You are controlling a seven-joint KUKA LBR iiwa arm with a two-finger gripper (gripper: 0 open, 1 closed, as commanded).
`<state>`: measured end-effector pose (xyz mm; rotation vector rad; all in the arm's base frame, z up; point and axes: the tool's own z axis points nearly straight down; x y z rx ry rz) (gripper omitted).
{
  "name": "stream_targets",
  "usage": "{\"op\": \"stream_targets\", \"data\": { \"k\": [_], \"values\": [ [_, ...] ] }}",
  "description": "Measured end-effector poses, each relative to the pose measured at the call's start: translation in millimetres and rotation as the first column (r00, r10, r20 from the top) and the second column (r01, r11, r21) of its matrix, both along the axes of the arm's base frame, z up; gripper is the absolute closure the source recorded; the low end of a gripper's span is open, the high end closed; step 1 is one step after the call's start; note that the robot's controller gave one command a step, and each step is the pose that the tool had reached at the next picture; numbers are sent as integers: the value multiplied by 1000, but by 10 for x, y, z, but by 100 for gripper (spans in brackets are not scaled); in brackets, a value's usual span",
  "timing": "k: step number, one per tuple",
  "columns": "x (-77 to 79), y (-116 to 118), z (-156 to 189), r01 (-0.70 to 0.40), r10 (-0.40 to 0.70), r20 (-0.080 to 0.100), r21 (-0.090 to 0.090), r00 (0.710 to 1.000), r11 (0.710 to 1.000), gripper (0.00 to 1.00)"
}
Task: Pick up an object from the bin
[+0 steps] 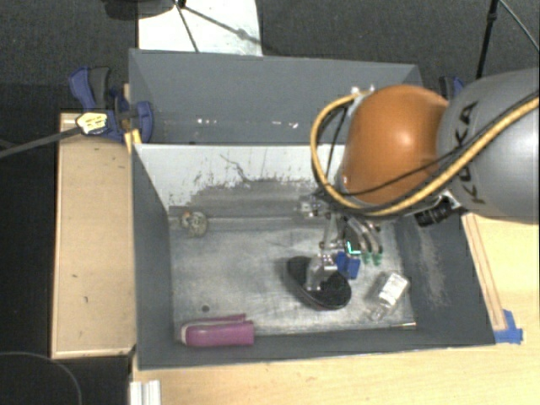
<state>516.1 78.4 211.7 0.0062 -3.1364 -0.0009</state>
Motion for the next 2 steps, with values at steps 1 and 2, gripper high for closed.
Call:
{"op": "stream_targets", "data": {
  "k": [1, 2],
  "values": [
    [-226, -568, -1424, 228, -228, 5, 0, 974, 974, 0],
    [-345, -186, -1113, 431, -431, 9, 3, 902, 902, 0]
  ]
}}
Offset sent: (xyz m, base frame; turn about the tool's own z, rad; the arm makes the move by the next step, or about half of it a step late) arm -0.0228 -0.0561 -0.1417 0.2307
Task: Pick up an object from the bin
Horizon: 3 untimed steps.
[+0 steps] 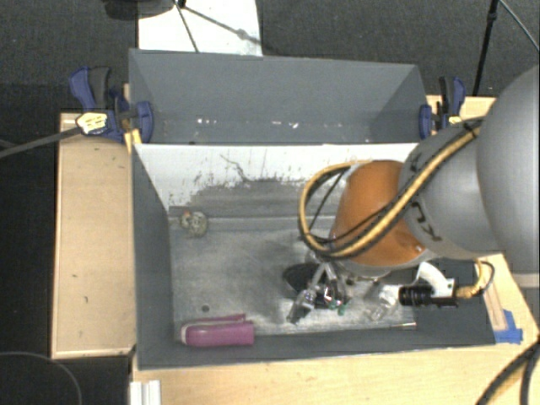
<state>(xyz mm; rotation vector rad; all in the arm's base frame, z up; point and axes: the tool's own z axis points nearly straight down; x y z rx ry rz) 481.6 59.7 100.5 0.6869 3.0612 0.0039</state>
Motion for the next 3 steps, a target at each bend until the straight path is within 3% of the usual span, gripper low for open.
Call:
{"op": "stream_targets", "data": {
  "k": [1, 2, 3],
  "values": [
    [-41, -308, -4, 221, -221, -6, -2, 975, 975, 0],
    [6, -22, -296, 379, -379, -5, -1, 926, 926, 0],
    [7, -24, -291, 379, -379, -5, -1, 925, 925, 0]
  ]
}}
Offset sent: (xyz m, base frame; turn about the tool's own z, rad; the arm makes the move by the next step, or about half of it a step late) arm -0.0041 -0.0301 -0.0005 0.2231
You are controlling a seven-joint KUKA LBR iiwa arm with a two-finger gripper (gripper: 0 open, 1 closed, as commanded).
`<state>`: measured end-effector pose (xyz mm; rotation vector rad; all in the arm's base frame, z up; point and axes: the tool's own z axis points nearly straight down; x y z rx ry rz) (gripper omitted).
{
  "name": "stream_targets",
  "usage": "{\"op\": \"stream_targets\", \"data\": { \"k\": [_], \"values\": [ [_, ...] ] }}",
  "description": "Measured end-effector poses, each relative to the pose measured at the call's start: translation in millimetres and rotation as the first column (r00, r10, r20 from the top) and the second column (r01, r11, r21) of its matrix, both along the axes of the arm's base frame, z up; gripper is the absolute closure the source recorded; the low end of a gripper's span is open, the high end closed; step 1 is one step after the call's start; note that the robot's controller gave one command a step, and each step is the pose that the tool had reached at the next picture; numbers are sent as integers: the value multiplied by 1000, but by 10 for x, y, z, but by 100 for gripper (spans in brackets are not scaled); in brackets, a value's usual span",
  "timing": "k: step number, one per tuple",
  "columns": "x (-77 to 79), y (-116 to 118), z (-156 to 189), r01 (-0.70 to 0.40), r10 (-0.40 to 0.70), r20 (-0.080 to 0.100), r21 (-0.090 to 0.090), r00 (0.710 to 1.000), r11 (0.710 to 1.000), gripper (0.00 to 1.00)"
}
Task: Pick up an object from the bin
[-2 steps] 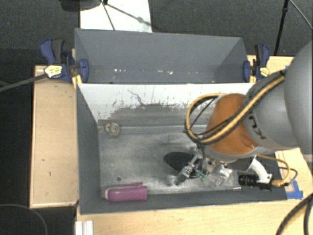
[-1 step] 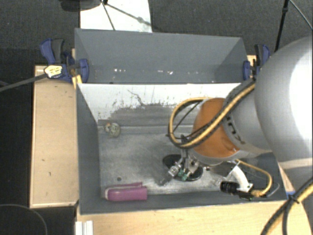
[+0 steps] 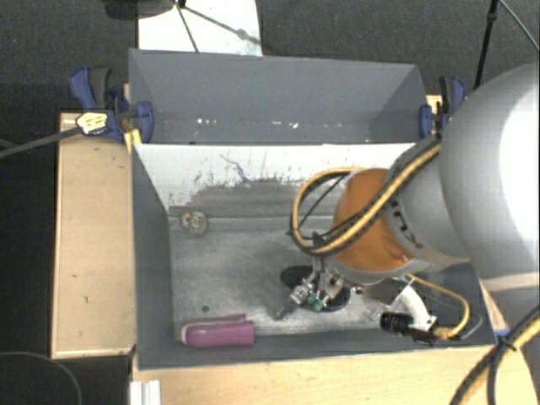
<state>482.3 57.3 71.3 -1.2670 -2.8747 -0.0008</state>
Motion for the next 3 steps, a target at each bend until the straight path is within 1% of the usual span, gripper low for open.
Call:
{"op": "stream_targets", "data": {
  "k": [1, 2, 3],
  "values": [
    [1, 12, 6, 0, 0, -1, 2, 1000, 1000, 100],
    [10, 13, 547, -4, 4, 4, 0, 1000, 1000, 100],
    [21, 13, 975, -9, 9, 4, 0, 1000, 1000, 100]
  ]
}}
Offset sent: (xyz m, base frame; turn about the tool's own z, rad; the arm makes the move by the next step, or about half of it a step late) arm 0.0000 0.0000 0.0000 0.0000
